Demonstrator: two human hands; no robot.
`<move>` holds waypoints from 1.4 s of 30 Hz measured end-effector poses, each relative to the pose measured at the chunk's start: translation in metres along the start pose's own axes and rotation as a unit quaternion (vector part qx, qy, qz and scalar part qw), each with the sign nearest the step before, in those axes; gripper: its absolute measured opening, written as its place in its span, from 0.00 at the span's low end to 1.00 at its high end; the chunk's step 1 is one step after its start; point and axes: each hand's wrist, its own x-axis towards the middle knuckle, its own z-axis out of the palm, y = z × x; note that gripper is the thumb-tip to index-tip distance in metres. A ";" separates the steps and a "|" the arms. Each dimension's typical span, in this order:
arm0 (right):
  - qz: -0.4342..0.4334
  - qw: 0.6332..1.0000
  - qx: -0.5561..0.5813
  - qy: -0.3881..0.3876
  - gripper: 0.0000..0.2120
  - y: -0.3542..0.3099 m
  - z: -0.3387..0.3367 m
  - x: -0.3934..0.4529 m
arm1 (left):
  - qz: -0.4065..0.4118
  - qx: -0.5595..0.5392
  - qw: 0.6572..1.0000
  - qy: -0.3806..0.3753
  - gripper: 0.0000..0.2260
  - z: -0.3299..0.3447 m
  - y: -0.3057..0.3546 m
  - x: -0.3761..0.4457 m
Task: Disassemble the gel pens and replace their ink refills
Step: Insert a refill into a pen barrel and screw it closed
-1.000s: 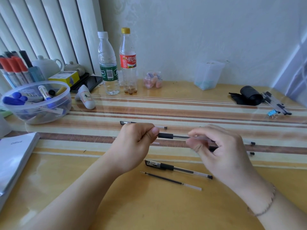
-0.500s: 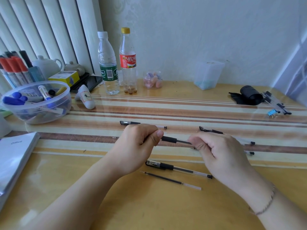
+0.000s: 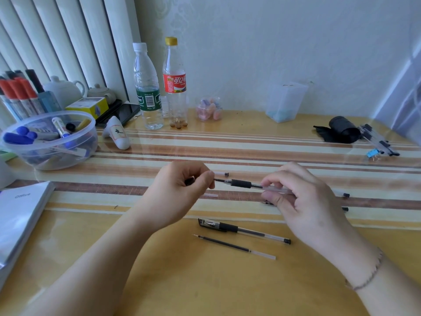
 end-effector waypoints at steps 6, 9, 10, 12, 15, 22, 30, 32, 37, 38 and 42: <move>0.070 0.991 -0.112 0.004 0.04 0.023 -0.013 0.004 | -0.074 0.059 0.994 -0.056 0.13 -0.051 -0.020 0.003; 0.124 0.984 -0.129 0.009 0.04 0.038 -0.020 0.007 | -0.123 0.142 0.979 -0.077 0.12 -0.069 -0.034 0.000; 0.142 0.982 -0.126 0.015 0.04 0.040 -0.022 0.008 | -0.137 0.184 0.970 -0.084 0.12 -0.072 -0.037 -0.002; 0.162 0.980 -0.116 0.026 0.03 0.043 -0.023 0.009 | -0.162 0.251 0.949 -0.102 0.11 -0.075 -0.039 -0.003; 0.158 0.982 -0.102 0.027 0.04 0.041 -0.020 0.009 | -0.182 0.309 0.924 -0.132 0.07 -0.075 -0.039 -0.005; 0.141 0.987 -0.073 0.034 0.03 0.039 -0.018 0.009 | -0.165 0.437 0.884 -0.011 0.02 -0.076 -0.039 -0.002; 0.127 0.990 -0.055 0.029 0.04 0.037 -0.014 0.007 | -0.067 0.415 0.908 0.000 0.04 -0.033 -0.039 0.005; 0.125 0.990 -0.055 0.023 0.04 0.036 -0.013 0.007 | -0.057 0.423 0.904 0.006 0.03 -0.030 -0.040 0.007; 0.125 0.991 -0.048 0.002 0.05 0.033 -0.011 0.006 | -0.014 0.435 0.900 0.020 0.06 -0.026 -0.048 0.007; 0.123 0.991 -0.049 -0.006 0.05 0.033 -0.010 0.005 | -0.009 0.425 0.905 0.031 0.06 -0.026 -0.049 0.007; 0.119 0.991 -0.053 -0.031 0.07 0.030 -0.007 0.004 | 0.005 0.368 0.927 0.072 0.05 -0.018 -0.044 0.006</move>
